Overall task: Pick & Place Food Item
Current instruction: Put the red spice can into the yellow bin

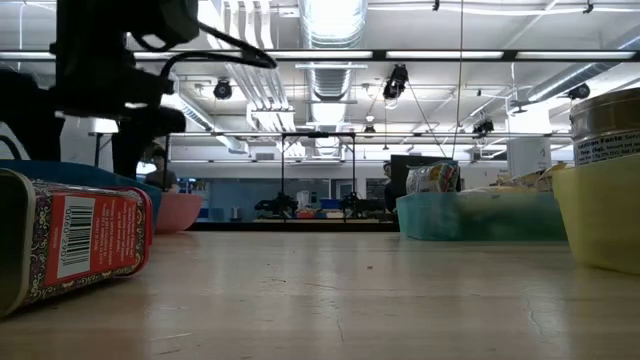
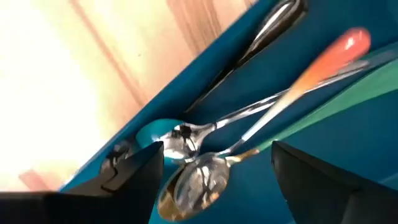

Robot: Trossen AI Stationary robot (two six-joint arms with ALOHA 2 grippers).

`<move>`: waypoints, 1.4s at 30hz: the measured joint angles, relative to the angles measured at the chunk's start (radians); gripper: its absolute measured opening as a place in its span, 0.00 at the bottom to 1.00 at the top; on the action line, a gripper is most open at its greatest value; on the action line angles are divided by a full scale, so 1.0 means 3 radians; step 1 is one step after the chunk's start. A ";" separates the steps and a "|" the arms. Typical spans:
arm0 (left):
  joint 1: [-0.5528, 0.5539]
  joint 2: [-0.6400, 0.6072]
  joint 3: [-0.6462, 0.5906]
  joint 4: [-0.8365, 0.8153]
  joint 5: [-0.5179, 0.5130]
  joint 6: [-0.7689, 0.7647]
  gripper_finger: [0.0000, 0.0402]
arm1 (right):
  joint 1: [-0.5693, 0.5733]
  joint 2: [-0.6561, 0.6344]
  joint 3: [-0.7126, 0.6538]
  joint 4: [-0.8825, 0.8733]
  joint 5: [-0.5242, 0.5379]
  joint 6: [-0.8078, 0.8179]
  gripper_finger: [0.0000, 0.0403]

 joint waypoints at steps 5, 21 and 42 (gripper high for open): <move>0.0000 0.0000 0.0257 -0.0278 0.0055 -0.0518 0.76 | 0.0000 0.0000 0.0000 0.0002 -0.0003 -0.0095 0.63; -0.0132 0.0000 0.0973 0.0111 0.0678 -0.5070 0.76 | -0.0015 0.0000 0.0000 -0.0051 0.0275 -0.0236 0.63; -0.0916 0.0773 0.1048 0.1474 0.0667 -0.7305 0.76 | -0.0014 0.0000 0.0000 -0.0045 0.0608 -0.1209 0.63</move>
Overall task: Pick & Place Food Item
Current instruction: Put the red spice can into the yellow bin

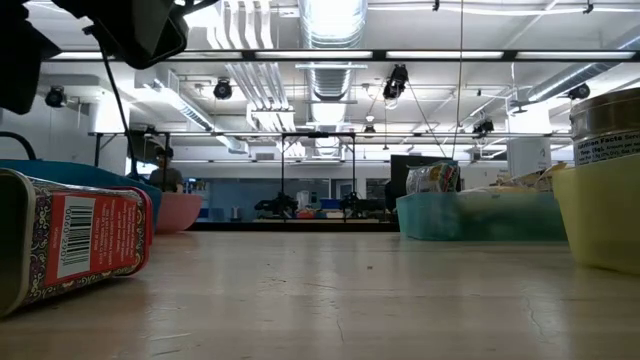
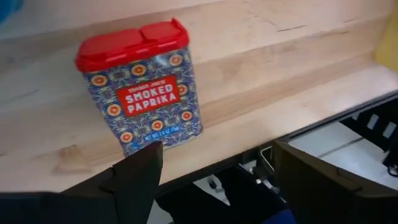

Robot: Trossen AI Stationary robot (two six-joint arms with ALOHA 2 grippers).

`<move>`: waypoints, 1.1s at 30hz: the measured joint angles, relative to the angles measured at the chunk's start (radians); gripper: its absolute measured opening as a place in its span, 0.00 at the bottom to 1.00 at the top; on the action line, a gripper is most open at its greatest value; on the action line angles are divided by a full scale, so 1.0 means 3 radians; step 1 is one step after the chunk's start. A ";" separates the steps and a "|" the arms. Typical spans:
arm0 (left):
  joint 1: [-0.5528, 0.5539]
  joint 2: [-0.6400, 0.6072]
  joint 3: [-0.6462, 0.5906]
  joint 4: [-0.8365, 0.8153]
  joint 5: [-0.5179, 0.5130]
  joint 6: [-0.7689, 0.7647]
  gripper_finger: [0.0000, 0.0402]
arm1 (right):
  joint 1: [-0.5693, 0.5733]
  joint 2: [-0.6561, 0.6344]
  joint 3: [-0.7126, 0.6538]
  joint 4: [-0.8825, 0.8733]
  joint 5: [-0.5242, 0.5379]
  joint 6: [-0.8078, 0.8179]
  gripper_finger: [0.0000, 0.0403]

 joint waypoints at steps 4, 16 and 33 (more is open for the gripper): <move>0.0000 0.0050 0.0097 -0.0247 0.0024 -0.0070 0.76 | 0.0000 0.0000 0.0000 0.0005 0.0000 -0.0012 0.63; 0.0000 0.0350 0.0409 -0.0783 -0.0024 -0.0158 0.76 | 0.0003 -0.0001 -0.0007 0.0015 -0.0001 -0.0046 0.63; 0.0003 0.0367 0.0378 -0.0725 -0.0476 -0.0268 0.76 | 0.0003 -0.0001 -0.0064 0.0038 -0.0011 -0.0050 0.63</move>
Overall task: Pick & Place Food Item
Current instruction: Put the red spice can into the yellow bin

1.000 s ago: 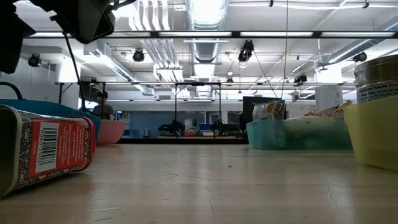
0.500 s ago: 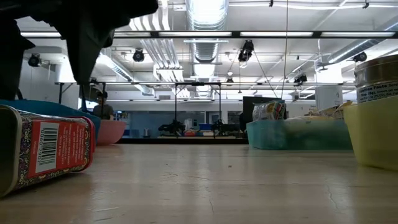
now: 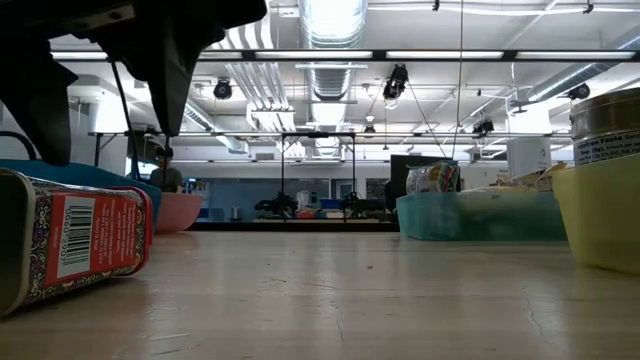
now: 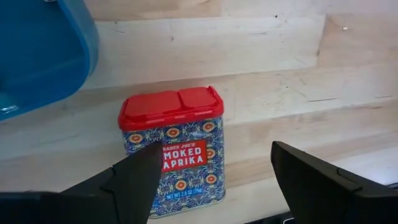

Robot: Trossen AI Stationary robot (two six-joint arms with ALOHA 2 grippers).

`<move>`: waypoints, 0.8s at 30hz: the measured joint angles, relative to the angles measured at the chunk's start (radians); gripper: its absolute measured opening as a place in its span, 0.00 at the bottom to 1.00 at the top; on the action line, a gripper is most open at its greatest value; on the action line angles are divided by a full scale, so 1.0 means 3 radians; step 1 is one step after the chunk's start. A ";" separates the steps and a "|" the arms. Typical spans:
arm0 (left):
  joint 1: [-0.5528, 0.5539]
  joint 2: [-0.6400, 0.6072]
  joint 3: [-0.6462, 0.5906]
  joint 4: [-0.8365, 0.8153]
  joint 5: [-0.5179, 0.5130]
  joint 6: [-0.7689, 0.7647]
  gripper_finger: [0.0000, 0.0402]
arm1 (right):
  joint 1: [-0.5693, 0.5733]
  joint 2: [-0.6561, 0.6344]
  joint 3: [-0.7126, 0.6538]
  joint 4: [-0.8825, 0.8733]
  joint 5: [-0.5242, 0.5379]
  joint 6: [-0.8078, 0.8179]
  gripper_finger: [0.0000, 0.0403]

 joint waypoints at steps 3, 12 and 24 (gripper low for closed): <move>0.0000 0.0000 0.0000 0.0001 0.0013 0.0002 0.76 | 0.0000 0.0000 -0.0010 0.0003 0.0000 0.0001 0.63; -0.0001 -0.0001 -0.0001 -0.0038 0.0102 0.0028 0.76 | 0.0000 0.0000 -0.0021 0.0020 0.0000 0.0001 0.63; 0.0000 -0.0004 -0.0001 -0.0036 0.0126 0.0174 0.87 | 0.0000 0.0000 -0.0027 0.0060 0.0000 -0.0075 0.63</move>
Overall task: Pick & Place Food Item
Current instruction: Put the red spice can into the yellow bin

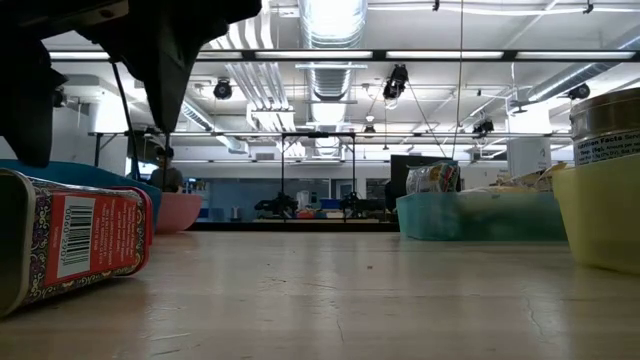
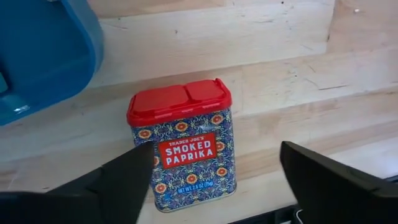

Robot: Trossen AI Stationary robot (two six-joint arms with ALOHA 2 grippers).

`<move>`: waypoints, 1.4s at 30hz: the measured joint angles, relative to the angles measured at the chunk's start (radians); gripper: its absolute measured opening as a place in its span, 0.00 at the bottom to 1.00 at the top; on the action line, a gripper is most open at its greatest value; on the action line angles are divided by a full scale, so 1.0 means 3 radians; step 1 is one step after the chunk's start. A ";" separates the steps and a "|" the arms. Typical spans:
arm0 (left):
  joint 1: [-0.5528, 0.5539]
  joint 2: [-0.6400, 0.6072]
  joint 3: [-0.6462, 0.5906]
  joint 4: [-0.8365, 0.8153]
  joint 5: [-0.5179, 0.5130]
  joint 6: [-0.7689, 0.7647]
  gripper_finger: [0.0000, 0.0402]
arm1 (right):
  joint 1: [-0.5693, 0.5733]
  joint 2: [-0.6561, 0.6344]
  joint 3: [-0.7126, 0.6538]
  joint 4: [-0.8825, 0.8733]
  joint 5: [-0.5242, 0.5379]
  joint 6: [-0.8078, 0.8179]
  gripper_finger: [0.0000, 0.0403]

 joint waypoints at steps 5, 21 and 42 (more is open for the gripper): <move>0.0000 0.0000 -0.0001 0.0013 -0.0001 0.0096 0.97 | 0.0000 0.0000 0.0000 0.0002 0.0000 -0.0011 0.63; -0.0066 0.0012 -0.0001 0.0268 0.0236 -0.0302 0.86 | 0.0000 0.0000 0.0001 0.0033 -0.0003 0.0000 0.63; -0.0078 0.0161 -0.0214 0.0450 0.0353 -0.0518 0.86 | 0.0000 0.0000 0.0004 0.0085 -0.0004 -0.0011 0.63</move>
